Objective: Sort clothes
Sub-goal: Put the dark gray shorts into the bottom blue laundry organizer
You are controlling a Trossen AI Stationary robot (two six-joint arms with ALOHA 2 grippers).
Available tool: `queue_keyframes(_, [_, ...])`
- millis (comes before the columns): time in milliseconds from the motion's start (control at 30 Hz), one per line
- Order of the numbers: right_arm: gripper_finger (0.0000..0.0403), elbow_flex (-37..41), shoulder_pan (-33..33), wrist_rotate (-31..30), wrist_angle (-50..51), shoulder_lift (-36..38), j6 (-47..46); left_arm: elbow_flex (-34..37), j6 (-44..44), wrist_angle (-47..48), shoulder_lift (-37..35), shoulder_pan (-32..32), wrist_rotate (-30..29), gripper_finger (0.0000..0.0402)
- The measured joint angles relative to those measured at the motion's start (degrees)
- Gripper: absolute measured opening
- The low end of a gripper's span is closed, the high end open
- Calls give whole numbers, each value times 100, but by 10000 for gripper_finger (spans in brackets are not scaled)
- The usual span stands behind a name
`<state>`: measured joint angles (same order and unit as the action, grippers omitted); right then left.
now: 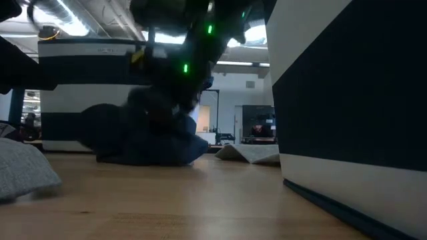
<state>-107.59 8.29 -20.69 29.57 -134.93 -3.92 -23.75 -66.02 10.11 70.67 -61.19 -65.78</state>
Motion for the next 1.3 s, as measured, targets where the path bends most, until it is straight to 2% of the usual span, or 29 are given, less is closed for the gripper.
queue_keyframes(400, [17,-17,0,-143,450,1199,0,0,37,0,2,-1,0,198])
queue_keyframes(533, [19,-17,4,-374,565,1658,6,0,39,3,2,0,-2,198])
queue_keyframes(767, [20,-26,65,-386,510,2504,107,0,52,2,2,0,-2,198])
queue_keyframes(967, [20,-28,359,-499,660,3256,69,0,72,4,2,0,-2,198])
queue_keyframes(1067, [21,-31,574,-679,836,3620,-209,0,92,4,2,-2,-2,198])
queue_keyframes(1300, [21,-31,1295,-688,1371,4431,-961,0,76,2,2,-1,-2,198])
